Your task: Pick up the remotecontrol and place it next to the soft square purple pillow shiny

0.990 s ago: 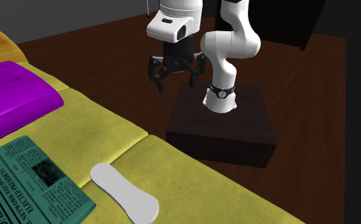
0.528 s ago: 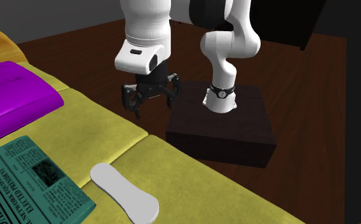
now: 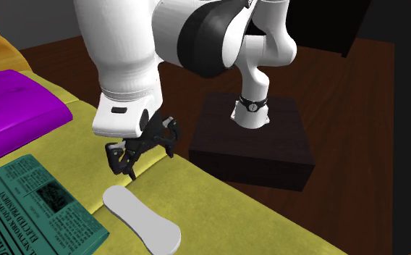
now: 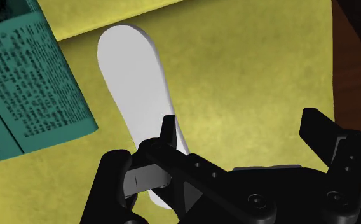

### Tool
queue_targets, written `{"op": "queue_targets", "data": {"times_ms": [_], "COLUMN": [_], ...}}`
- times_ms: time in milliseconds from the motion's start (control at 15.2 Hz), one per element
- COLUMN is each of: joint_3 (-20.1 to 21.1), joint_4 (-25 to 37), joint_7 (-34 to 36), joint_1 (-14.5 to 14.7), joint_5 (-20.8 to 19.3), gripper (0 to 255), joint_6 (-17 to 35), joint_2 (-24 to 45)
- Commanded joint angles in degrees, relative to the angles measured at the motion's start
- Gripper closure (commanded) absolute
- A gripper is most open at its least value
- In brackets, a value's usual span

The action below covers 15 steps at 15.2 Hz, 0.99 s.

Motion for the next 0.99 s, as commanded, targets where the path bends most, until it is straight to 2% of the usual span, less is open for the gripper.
{"op": "queue_targets", "data": {"times_ms": [0, 330, 924], "joint_3": [0.8, 4.1, 4.7], "joint_4": [5.1, 19.0, 16.2], "joint_7": [-4.8, -13.1, -13.7], "joint_1": [-1.6, -5.6, -5.8], "joint_5": [2.9, 7.6, 8.5], "gripper": [0, 0, 0], "joint_6": [-0.4, -3.2, 1.5], "joint_2": [5.3, 17.1, 19.1]}}
